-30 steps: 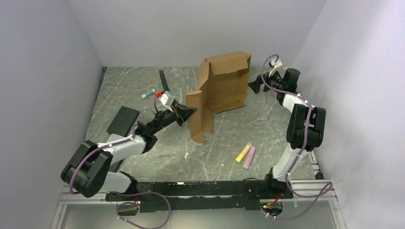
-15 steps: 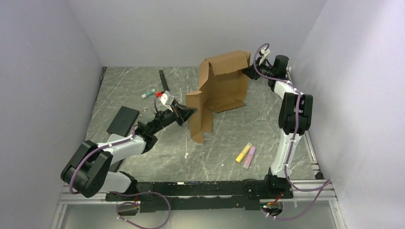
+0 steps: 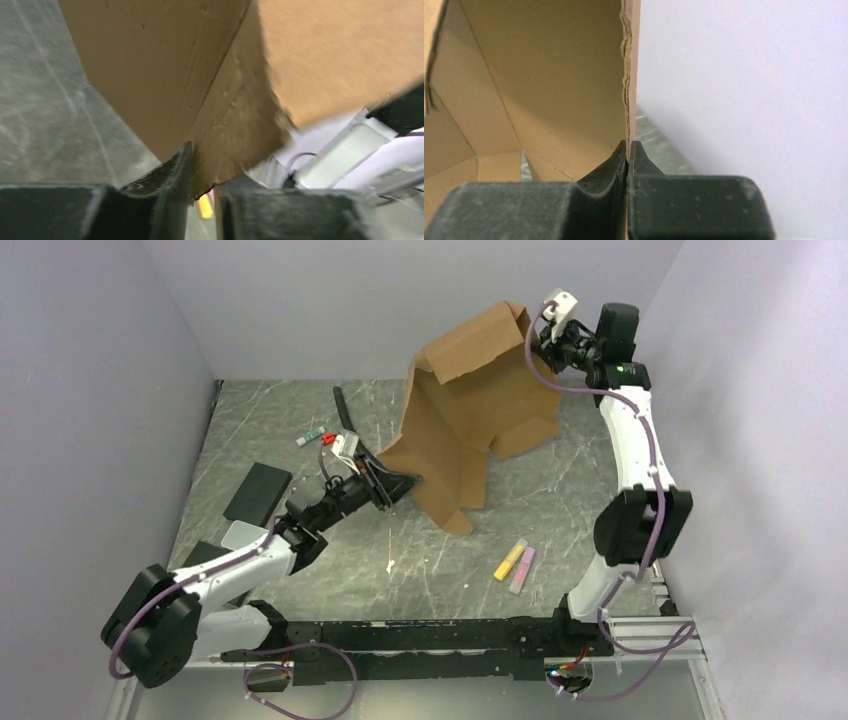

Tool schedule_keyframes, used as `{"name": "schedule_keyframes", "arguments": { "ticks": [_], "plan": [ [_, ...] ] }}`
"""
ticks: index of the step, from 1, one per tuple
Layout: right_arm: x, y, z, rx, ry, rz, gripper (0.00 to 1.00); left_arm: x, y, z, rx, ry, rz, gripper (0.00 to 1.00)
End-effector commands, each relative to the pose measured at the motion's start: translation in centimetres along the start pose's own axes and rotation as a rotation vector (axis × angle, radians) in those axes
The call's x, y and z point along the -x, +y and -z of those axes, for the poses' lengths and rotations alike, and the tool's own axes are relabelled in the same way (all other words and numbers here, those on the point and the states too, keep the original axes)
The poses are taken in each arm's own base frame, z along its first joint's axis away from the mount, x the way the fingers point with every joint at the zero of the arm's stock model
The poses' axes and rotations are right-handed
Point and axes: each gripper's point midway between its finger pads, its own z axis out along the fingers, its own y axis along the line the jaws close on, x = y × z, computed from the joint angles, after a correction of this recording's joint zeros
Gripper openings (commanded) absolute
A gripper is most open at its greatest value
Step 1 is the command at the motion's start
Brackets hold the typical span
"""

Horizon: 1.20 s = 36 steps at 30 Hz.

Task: Fold the paper box

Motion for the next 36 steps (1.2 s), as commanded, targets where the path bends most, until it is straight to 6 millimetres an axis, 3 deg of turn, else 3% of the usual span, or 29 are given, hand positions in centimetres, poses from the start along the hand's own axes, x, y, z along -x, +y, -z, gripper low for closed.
{"name": "schedule_keyframes", "arguments": {
  "ticks": [1,3,5,8,12,15,18,23,29,33,36],
  "plan": [
    [5.9,2.1,4.4,-0.088,0.167,0.435,0.00,-1.6,-2.6,1.2,0.001,0.103,0.150,0.34],
    [5.6,2.4,4.6,-0.137,0.261,0.585,0.00,-3.3,-2.5,2.7,0.035,0.184,0.172,0.45],
    [5.5,3.3,4.1,-0.137,0.306,0.660,0.00,-5.2,-1.1,5.3,0.146,0.258,0.183,0.60],
    [5.7,3.7,3.6,-0.156,0.360,0.721,0.00,-5.6,0.8,9.5,0.320,0.280,0.139,0.70],
    [4.8,6.2,2.1,-0.070,0.373,0.769,0.00,-2.5,1.1,14.3,0.455,0.172,0.052,0.85],
    [2.2,8.6,0.3,-0.003,0.416,0.787,0.00,0.1,1.1,15.6,0.497,0.095,-0.051,0.93],
    [0.0,10.9,-1.0,0.032,0.420,0.742,0.00,1.4,1.3,14.4,0.502,0.107,-0.155,0.95],
    [-1.5,14.7,-1.9,0.088,0.391,0.687,0.00,2.7,2.8,9.2,0.476,0.107,-0.304,0.96],
    [-2.5,16.7,-1.9,0.115,0.381,0.665,0.00,3.4,6.1,3.6,0.389,0.069,-0.543,0.95],
    [-2.8,17.6,-1.8,0.133,0.376,0.619,0.00,2.1,7.0,1.4,0.236,0.033,-0.652,0.92],
    [-3.3,18.5,-1.3,0.132,0.357,0.597,0.00,0.1,8.1,0.3,0.184,0.062,-0.661,0.91]
  ]
}}
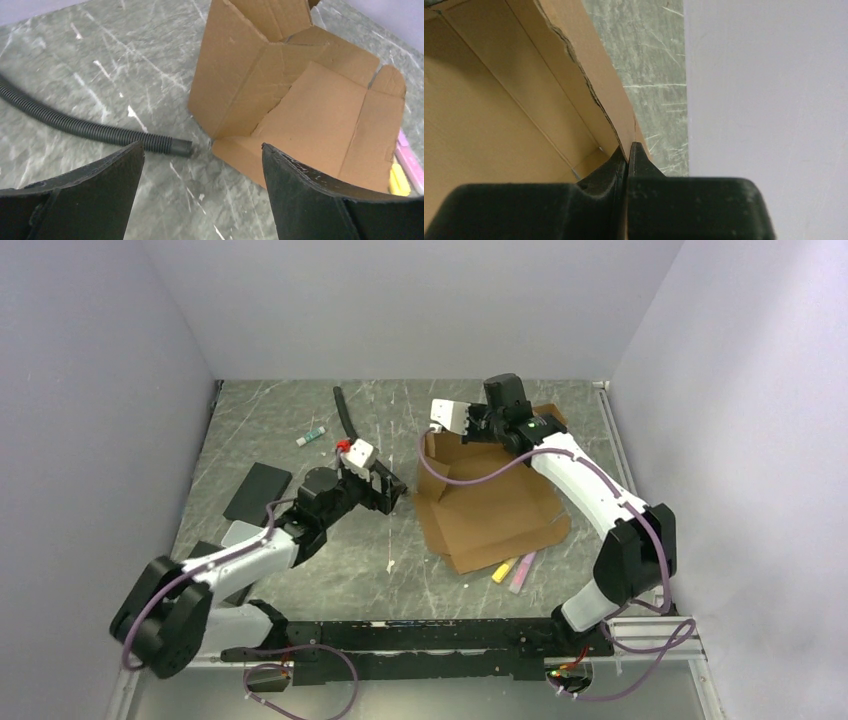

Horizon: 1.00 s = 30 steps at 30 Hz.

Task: Fold the paper box

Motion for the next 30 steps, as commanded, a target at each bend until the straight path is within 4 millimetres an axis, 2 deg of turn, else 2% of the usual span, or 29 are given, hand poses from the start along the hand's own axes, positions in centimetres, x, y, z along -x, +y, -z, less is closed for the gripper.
{"name": "schedule_keyframes", "arguments": {
  "ticks": [1,7,8,13,18,26,30],
  "plan": [
    [1.3,1.2,1.4,-0.027,-0.072,-0.082,0.00,3.3,-2.2,-1.9,-0.156,-0.205,-0.123,0.91],
    [1.0,3.9,1.6,-0.055,-0.101,-0.115,0.00,1.0,-1.6,-4.9,-0.151,-0.192,-0.113,0.92],
    [0.9,4.0,1.7,-0.073,-0.099,-0.125,0.00,0.8,-1.7,-5.3,-0.160,-0.201,-0.118,0.95],
    [0.7,4.9,0.9,-0.090,-0.076,-0.184,0.00,-0.7,-2.0,-6.7,-0.185,-0.226,-0.111,0.97],
    [0.6,6.1,0.3,-0.087,-0.052,-0.206,0.00,-2.2,-2.7,-7.4,-0.193,-0.215,-0.114,0.96],
    [0.2,10.3,0.8,-0.045,-0.073,-0.154,0.00,-3.3,-2.9,-7.3,-0.128,-0.231,-0.096,0.96],
    [0.0,11.7,0.9,-0.041,-0.074,-0.132,0.00,-3.9,-3.3,-7.0,-0.080,-0.236,-0.113,0.96]
  ]
}}
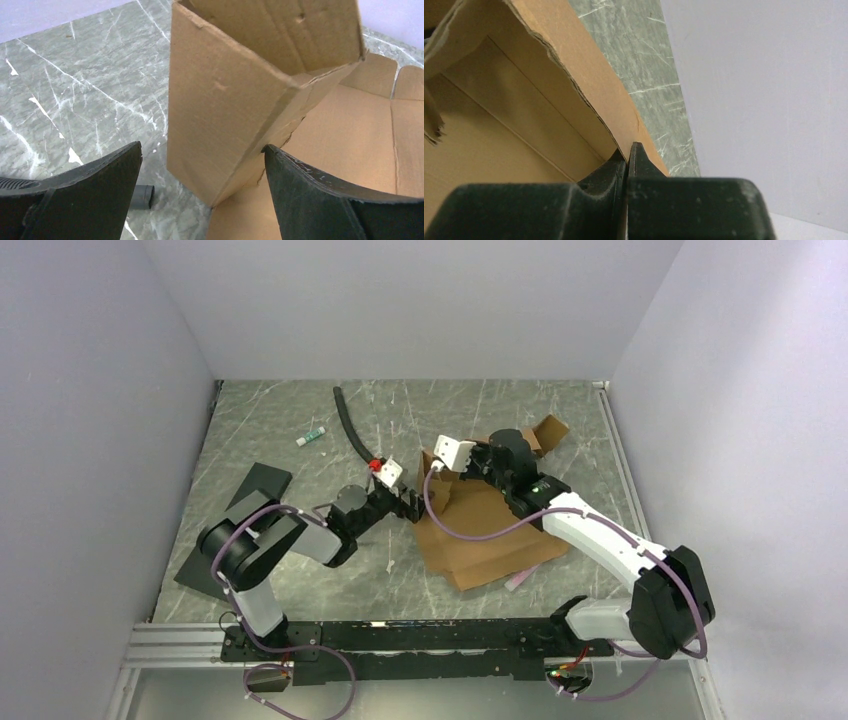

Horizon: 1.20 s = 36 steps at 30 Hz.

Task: Fold the paper box

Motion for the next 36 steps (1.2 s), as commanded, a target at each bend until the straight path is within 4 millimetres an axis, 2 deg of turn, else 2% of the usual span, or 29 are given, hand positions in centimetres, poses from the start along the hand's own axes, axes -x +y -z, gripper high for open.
{"name": "schedule_keyframes", "arguments": {
  "ticks": [1,4,6,9,11,13,19,22,25,27,32,36],
  "plan": [
    [-1.4,6.4,0.4,0.173,0.029,-0.047,0.00,1.5,0.7,0.0,0.105,-0.091,-0.043,0.96],
    [-1.4,6.6,0.5,0.173,0.030,-0.045,0.10,1.6,0.5,0.5,0.129,-0.114,-0.032,0.97],
    [-0.5,5.4,0.6,0.155,0.019,-0.069,0.18,1.5,0.1,0.9,0.122,-0.123,-0.027,0.98],
    [0.9,3.7,0.6,0.138,0.007,-0.113,0.19,1.0,-0.5,1.2,0.108,-0.118,-0.030,0.99],
    [1.5,3.3,0.4,0.140,0.004,-0.152,0.19,1.1,-0.5,1.4,0.111,-0.124,-0.028,0.99],
    [1.6,3.6,0.2,0.151,0.003,-0.165,0.19,1.4,-0.3,1.6,0.126,-0.127,-0.027,0.99],
    [0.6,7.0,0.6,0.209,-0.011,-0.191,0.18,2.1,0.4,1.3,0.172,-0.122,-0.021,1.00],
    [-0.2,7.8,0.8,0.193,0.009,-0.210,0.23,2.6,0.0,1.5,0.165,-0.149,-0.005,1.00],
    [-0.7,7.0,0.7,0.145,0.037,-0.208,0.38,2.9,-1.3,2.0,0.106,-0.166,0.011,0.99],
    [-0.3,5.9,0.5,0.121,0.038,-0.207,0.42,2.8,-2.1,2.6,0.062,-0.168,0.023,1.00],
    [1.6,4.0,-0.2,0.106,0.008,-0.230,0.41,2.7,-2.2,3.7,0.062,-0.156,0.042,1.00],
    [2.2,5.3,-0.3,0.167,-0.021,-0.261,0.29,3.0,-0.7,3.4,0.148,-0.117,0.025,1.00]
  ]
}}
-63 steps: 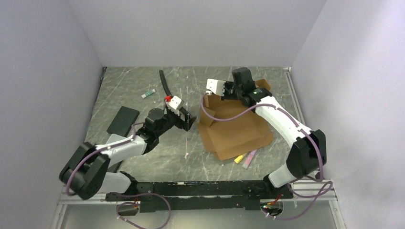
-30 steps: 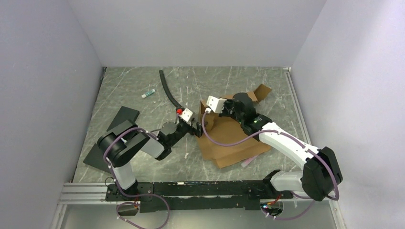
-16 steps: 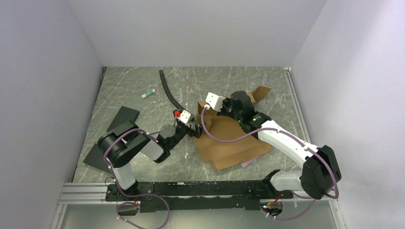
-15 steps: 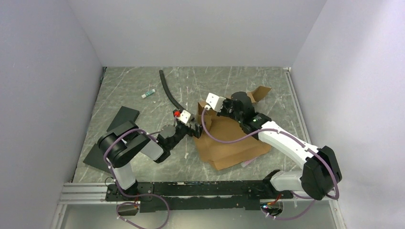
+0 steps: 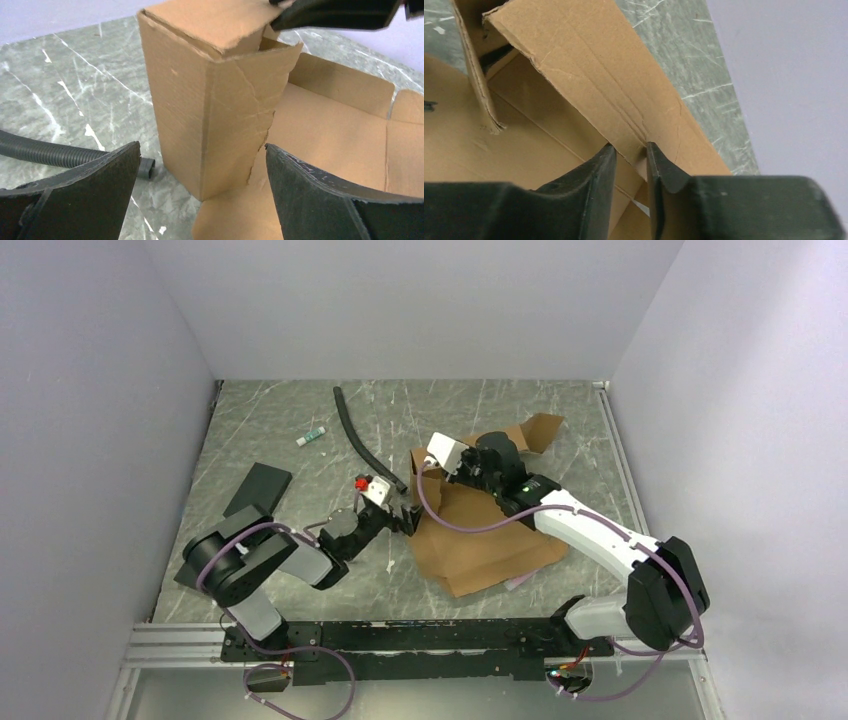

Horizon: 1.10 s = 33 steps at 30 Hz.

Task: Fold the paper box

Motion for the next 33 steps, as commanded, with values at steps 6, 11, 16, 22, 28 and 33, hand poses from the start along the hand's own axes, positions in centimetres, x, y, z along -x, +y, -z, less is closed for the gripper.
{"name": "schedule_keyframes", "arguments": {
  "ticks": [6,11,16,22,28,33],
  "plan": [
    [-0.6,3.6,0.4,0.112,-0.003,-0.062,0.23,3.1,1.9,-2.5,0.137,-0.024,-0.043,0.98],
    [0.5,2.4,0.6,0.084,-0.015,-0.074,0.22,2.1,2.8,-3.4,0.204,0.005,-0.059,0.92],
    [1.7,2.5,0.7,0.122,-0.033,-0.111,0.18,2.1,4.0,-4.2,0.291,-0.002,-0.089,0.86],
    [1.9,2.9,0.5,0.150,-0.030,-0.139,0.17,2.1,4.5,-6.1,0.340,-0.012,-0.128,0.73],
    [2.4,3.2,0.6,0.179,-0.030,-0.152,0.24,1.2,5.5,-6.6,0.405,0.003,-0.139,0.00],
    [4.5,2.4,1.9,0.220,-0.064,-0.157,0.48,1.2,6.1,-5.9,0.440,0.013,-0.149,0.00]
  ]
}}
